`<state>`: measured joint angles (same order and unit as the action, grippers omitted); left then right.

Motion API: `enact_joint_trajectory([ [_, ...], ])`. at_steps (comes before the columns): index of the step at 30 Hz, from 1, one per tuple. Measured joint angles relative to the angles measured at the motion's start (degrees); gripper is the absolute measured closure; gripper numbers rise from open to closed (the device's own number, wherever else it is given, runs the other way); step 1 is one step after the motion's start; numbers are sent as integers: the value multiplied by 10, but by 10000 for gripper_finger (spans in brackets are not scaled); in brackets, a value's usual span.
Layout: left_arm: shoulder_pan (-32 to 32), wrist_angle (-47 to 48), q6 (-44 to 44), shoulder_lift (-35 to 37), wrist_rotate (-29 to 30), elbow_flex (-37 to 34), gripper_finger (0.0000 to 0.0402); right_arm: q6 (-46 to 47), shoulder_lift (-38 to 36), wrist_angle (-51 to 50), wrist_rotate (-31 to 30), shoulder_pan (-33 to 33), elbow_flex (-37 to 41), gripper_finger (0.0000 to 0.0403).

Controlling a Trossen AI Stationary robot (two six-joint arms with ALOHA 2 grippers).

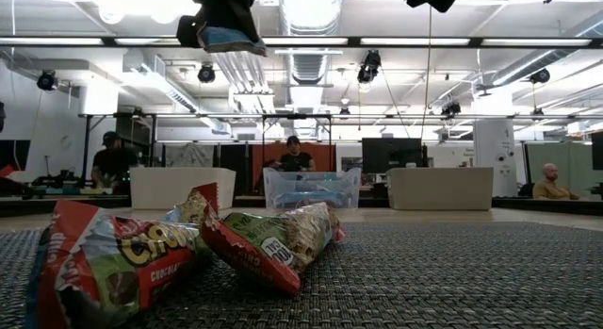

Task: Pick and place Granola Bars by type
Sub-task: Put the red granola bar into the white bin

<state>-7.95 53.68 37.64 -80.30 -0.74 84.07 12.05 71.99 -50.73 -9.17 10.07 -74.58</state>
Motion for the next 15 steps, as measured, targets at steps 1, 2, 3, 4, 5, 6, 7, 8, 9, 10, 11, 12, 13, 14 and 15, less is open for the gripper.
enact_joint_trajectory([
  [1, -5, 3, -6, 1, 0, 0, 349, 1, 0, 0, 0, 0, 0, 394],
  [2, -11, 4, -11, 4, 0, 0, 349, 4, 0, 0, 0, 0, 0, 394],
  [3, -17, 5, -17, 8, 0, 0, 349, 9, 0, 0, 0, 0, 0, 394],
  [4, -22, 9, -21, 10, 0, 0, 349, 12, 0, 0, 0, 0, 0, 394],
  [5, -27, 10, -25, 11, 0, 0, 349, 14, 0, 0, 0, 0, 0, 394],
  [6, -32, 10, -30, 13, 0, 1, 349, 15, 0, 0, 0, 0, 0, 394],
  [7, -37, 11, -35, 14, 0, 1, 349, 15, 0, 0, 0, 0, 0, 394],
  [8, -42, 14, -39, 15, 0, 1, 349, 17, 0, 0, 0, 0, 0, 394],
  [9, -46, 17, -44, 15, 0, 1, 349, 21, 0, 0, 0, 0, 0, 394],
  [10, -50, 16, -49, 15, 0, 1, 349, 25, 0, 0, 0, 0, 0, 394],
  [11, -54, 16, -54, 15, 0, 1, 349, 29, 0, 0, 0, 0, 0, 394],
  [12, -58, 18, -61, 15, 0, 1, 349, 32, 0, 0, 0, 0, 0, 394],
  [13, -62, 19, -66, 15, 0, 1, 349, 36, 0, 0, 0, 0, 0, 394],
  [14, -66, 19, -72, 16, 0, 1, 349, 41, 0, 0, 0, 0, 0, 394],
  [15, -71, 20, -78, 16, 0, 1, 349, 45, 0, 0, 0, 0, 0, 394],
])
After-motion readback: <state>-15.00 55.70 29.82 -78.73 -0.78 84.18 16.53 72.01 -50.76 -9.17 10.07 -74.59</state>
